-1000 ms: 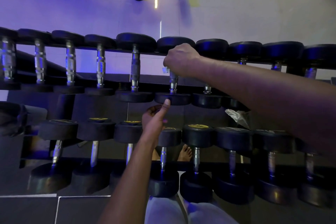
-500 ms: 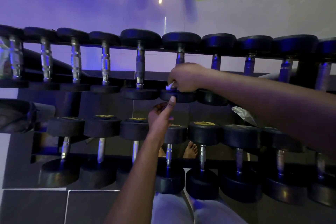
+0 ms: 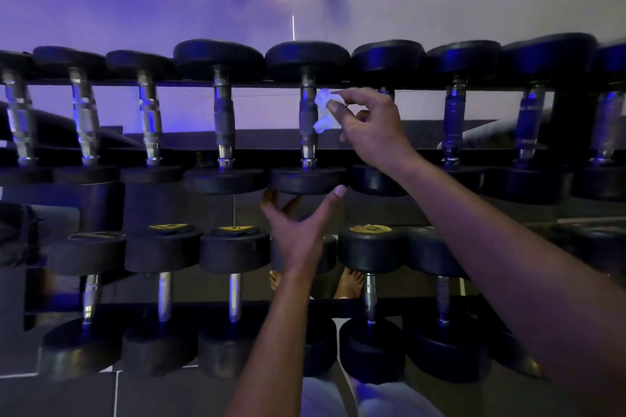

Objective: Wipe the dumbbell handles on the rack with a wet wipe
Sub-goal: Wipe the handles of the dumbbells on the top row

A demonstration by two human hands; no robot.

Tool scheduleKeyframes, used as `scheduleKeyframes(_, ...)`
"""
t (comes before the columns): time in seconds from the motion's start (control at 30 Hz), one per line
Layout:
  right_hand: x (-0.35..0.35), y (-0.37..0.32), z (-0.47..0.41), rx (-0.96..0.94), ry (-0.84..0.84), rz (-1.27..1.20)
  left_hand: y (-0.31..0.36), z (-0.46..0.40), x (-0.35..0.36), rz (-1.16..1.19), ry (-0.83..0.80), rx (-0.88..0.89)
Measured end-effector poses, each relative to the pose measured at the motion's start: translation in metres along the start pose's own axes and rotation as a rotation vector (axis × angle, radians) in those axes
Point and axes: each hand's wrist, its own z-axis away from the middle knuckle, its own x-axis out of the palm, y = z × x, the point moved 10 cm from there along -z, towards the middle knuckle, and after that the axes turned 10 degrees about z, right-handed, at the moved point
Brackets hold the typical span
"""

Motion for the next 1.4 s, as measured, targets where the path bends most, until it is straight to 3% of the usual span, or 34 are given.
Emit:
scheduleKeyframes(0.37, 0.001, 0.005, -0.017, -0.08, 0.026, 0.127, -0.012, -0.021, 0.001, 0.243, -0.008, 0.01)
scheduleKeyframes(0.53, -0.003, -0.005, -0.019, -0.151, 0.134, 0.24, -0.042, -0.031, 0.005, 0.509, -0.046, -0.221)
scheduleKeyframes(0.63, -0.002, -0.014, -0.015, -0.179, 0.199, 0.293, -0.042, -0.032, 0.02, 0.576, -0.159, -0.271)
scheduleKeyframes(0.8, -0.003, -0.027, -0.01, -0.184, 0.31, 0.293, -0.052, -0.024, 0.031, 0.681, -0.184, -0.497)
scheduleKeyframes(0.97, 0.001, -0.026, -0.014, -0.076, 0.337, 0.194, -0.033, -0.013, 0.016, 0.51, -0.174, -0.438)
scheduleKeyframes(1.1, 0.021, -0.027, -0.015, -0.034, 0.256, 0.163, -0.006, -0.012, -0.003, 0.223, -0.165, -0.324)
scheduleKeyframes(1.4, 0.03, -0.022, -0.016, 0.037, -0.053, 0.22, 0.022, -0.008, -0.02, 0.003, -0.139, -0.314)
